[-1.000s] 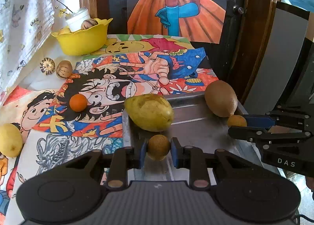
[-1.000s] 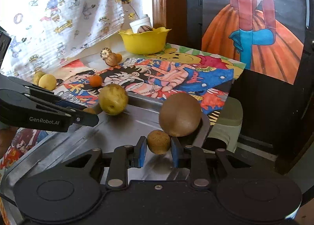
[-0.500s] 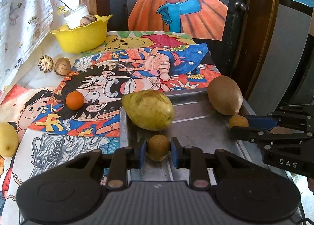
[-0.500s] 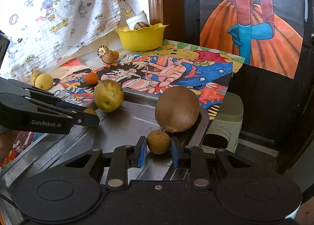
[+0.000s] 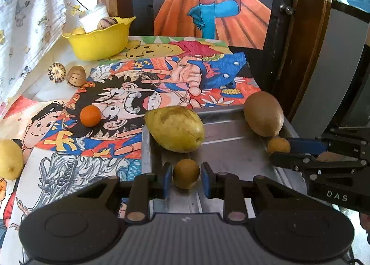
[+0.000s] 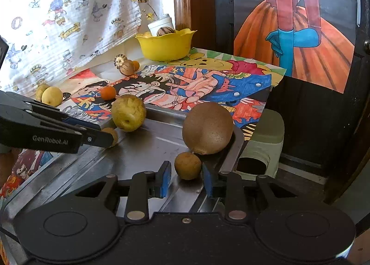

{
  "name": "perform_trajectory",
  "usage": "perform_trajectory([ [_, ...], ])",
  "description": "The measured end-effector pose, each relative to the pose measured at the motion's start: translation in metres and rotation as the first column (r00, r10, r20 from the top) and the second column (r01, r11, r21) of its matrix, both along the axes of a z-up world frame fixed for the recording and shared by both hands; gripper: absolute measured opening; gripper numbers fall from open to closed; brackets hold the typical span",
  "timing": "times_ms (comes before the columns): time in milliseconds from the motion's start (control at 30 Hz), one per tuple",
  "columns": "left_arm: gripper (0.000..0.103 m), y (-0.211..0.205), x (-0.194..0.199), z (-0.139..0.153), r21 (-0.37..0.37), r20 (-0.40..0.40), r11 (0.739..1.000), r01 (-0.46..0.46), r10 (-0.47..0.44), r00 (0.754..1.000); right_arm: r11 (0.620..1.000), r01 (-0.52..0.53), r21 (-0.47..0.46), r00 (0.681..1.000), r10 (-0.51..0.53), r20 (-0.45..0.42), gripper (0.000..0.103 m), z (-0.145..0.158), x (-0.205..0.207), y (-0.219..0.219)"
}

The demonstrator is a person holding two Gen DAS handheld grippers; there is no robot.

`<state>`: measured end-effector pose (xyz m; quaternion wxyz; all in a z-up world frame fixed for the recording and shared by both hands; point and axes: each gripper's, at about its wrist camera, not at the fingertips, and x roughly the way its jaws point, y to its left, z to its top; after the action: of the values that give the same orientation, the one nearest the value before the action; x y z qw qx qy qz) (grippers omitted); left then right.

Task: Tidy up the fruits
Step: 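Carry the small fruit onto the tray with the left tool while the right tool does likewise, then open both tools and withdraw them from the tray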

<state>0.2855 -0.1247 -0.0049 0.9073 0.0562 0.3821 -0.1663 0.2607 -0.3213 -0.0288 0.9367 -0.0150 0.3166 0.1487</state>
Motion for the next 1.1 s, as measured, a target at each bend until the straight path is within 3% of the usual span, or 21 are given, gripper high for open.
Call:
perform_trajectory([
  [133, 0.038, 0.004, -0.007, 0.008, -0.006, 0.015, 1.0, -0.013, 0.013, 1.0, 1.0, 0.001, -0.003, 1.0, -0.001, 0.012, 0.041, 0.007, -0.009, 0.001],
  [200, 0.059, 0.007, -0.013, 0.013, -0.013, 0.027, 0.999, -0.03, 0.031, 0.999, 1.0, 0.002, -0.002, 1.0, -0.002, 0.018, 0.045, 0.011, -0.014, 0.001],
  [400, 0.087, 0.02, -0.035, 0.028, -0.04, 0.071, 0.995, -0.09, 0.093, 0.993, 1.0, 0.005, 0.008, 0.999, -0.005, 0.035, 0.064, 0.024, -0.035, 0.001],
  [567, 0.101, 0.033, -0.052, 0.039, -0.072, 0.092, 0.989, -0.132, 0.138, 0.986, 1.0, -0.006, 0.027, 0.999, 0.004, 0.047, 0.082, 0.035, -0.056, 0.004],
  [733, 0.102, 0.045, -0.073, 0.044, -0.085, 0.107, 0.982, -0.169, 0.178, 0.978, 0.999, -0.022, 0.048, 0.999, 0.02, 0.045, 0.097, 0.043, -0.08, 0.013],
  [1100, 0.102, 0.079, -0.138, 0.041, -0.134, 0.12, 0.959, -0.251, 0.267, 0.956, 0.998, -0.049, 0.049, 0.998, 0.051, -0.036, 0.102, 0.043, -0.139, 0.041],
])
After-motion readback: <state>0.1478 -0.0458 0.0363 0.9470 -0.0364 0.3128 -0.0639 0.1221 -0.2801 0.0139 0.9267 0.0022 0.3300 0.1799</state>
